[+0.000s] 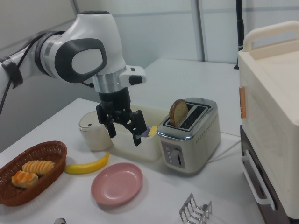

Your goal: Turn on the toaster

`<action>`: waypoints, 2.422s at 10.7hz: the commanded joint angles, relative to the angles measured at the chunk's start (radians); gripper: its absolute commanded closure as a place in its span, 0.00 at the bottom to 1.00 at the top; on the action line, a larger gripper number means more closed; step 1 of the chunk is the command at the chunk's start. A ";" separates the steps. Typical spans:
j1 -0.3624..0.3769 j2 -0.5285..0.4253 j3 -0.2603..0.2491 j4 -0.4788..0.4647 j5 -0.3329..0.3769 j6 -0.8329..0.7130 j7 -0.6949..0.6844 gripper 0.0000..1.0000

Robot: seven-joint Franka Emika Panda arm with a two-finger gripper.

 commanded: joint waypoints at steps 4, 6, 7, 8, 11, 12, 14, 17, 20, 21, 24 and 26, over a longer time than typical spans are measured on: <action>0.009 0.014 -0.010 -0.038 0.071 0.242 -0.004 0.00; 0.008 0.052 -0.012 -0.038 0.109 0.427 -0.004 0.00; 0.012 0.080 -0.012 -0.038 0.117 0.533 0.004 0.00; 0.015 0.104 -0.012 -0.036 0.109 0.634 0.050 0.00; 0.020 0.210 -0.010 -0.029 0.100 0.833 0.081 0.00; 0.021 0.241 -0.010 -0.026 0.097 0.889 0.094 0.00; 0.029 0.246 -0.010 -0.027 0.051 0.913 0.121 0.15; 0.023 0.226 -0.010 -0.027 0.014 0.675 0.032 0.94; 0.029 0.209 -0.010 -0.029 0.019 0.461 -0.100 1.00; 0.028 0.209 -0.010 -0.035 0.020 0.457 -0.105 1.00; 0.008 0.221 -0.012 -0.036 0.017 0.463 -0.131 1.00; 0.008 0.248 -0.019 -0.033 0.011 0.483 -0.134 1.00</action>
